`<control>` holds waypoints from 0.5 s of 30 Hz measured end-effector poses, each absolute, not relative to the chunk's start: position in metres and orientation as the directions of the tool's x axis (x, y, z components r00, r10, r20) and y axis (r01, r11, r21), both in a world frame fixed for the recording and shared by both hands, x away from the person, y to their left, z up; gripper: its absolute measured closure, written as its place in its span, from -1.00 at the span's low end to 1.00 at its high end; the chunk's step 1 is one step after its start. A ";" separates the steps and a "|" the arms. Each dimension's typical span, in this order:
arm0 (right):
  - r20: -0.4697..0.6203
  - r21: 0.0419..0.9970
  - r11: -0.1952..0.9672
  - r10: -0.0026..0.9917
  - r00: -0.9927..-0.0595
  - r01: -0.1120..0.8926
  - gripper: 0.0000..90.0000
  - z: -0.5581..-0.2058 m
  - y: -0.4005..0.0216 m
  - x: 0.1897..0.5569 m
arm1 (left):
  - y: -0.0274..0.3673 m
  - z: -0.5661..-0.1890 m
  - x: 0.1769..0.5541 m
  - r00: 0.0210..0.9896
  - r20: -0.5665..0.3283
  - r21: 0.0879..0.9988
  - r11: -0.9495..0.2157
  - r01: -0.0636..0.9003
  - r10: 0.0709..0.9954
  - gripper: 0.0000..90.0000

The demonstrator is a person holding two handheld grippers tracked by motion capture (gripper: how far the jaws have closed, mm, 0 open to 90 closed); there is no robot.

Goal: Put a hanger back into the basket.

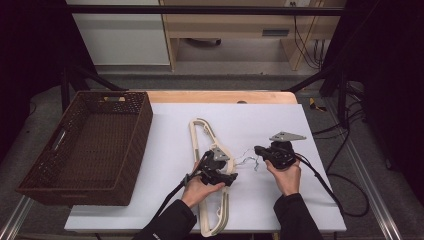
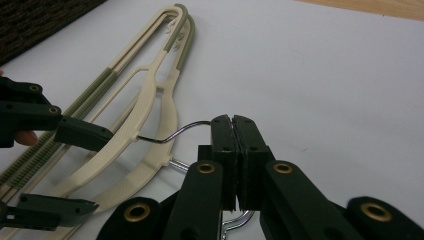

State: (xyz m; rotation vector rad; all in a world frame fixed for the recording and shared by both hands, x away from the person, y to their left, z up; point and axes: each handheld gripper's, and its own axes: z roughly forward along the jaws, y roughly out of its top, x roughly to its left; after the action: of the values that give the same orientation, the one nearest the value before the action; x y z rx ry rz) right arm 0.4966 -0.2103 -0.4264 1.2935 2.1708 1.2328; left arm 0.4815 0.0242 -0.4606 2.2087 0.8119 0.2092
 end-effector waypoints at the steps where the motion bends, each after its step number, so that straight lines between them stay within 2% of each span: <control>1: 0.132 0.808 0.221 0.835 -0.534 0.546 0.98 -0.427 -0.211 0.497 | 0.023 -0.462 0.482 0.782 -0.108 0.704 -0.508 0.496 0.614 -0.04; 5: 0.134 0.806 0.223 0.834 -0.535 0.549 0.98 -0.426 -0.210 0.496 | 0.021 -0.467 0.483 0.775 -0.132 0.680 -0.512 0.524 0.618 0.12; 10: 0.131 0.809 0.228 0.829 -0.544 0.541 0.98 -0.425 -0.210 0.496 | 0.020 -0.467 0.482 0.767 -0.158 0.675 -0.499 0.544 0.622 0.44; 15: 0.141 0.813 0.218 0.825 -0.547 0.539 0.97 -0.423 -0.209 0.495 | 0.022 -0.464 0.480 0.750 -0.163 0.676 -0.481 0.558 0.641 0.50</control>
State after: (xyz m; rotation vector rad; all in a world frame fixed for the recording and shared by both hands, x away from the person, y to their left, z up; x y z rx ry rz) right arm 0.4946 -0.2092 -0.4230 1.2748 2.1759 1.2463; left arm 0.4800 0.0219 -0.4642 2.2024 0.8949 0.1431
